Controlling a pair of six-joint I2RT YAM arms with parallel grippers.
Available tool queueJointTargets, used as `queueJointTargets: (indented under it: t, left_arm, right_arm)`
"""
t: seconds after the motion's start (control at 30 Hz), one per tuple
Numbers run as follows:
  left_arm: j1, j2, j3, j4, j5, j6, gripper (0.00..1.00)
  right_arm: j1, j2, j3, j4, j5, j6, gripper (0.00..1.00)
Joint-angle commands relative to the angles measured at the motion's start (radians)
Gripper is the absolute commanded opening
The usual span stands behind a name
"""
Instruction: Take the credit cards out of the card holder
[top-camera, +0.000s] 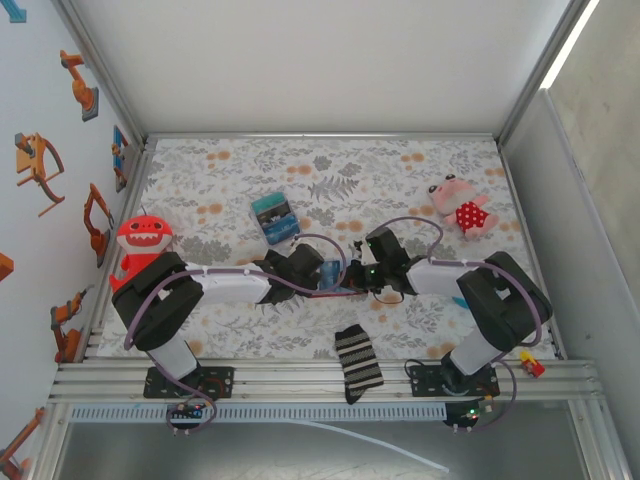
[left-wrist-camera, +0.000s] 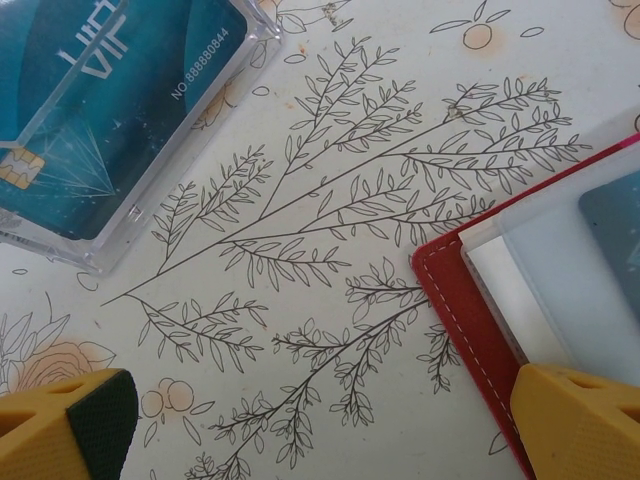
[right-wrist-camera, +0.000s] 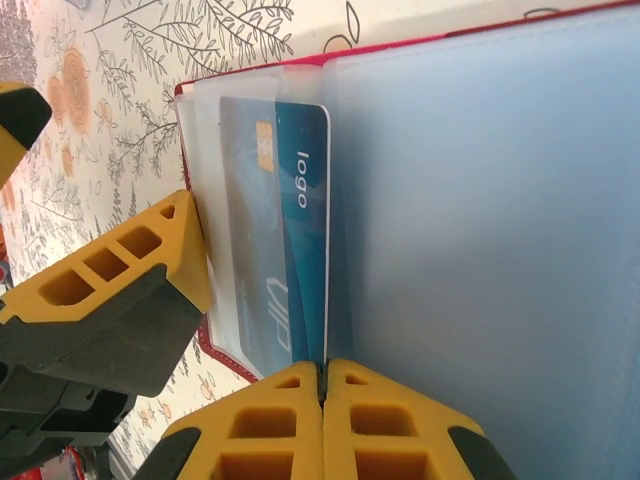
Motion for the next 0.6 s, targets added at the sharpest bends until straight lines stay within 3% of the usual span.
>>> queueJointTargets:
  t: [0.0,0.57]
  left_arm:
    - [-0.009,0.03,0.002,-0.059,0.022,0.022,0.97]
    - [-0.006,-0.042,0.036,-0.037,0.03,0.076,0.97]
  right_arm:
    - [-0.012,-0.029,0.028,-0.1,0.039,-0.047,0.03]
    - [-0.024,-0.045,0.078,-0.191,0.026,-0.077,0.01]
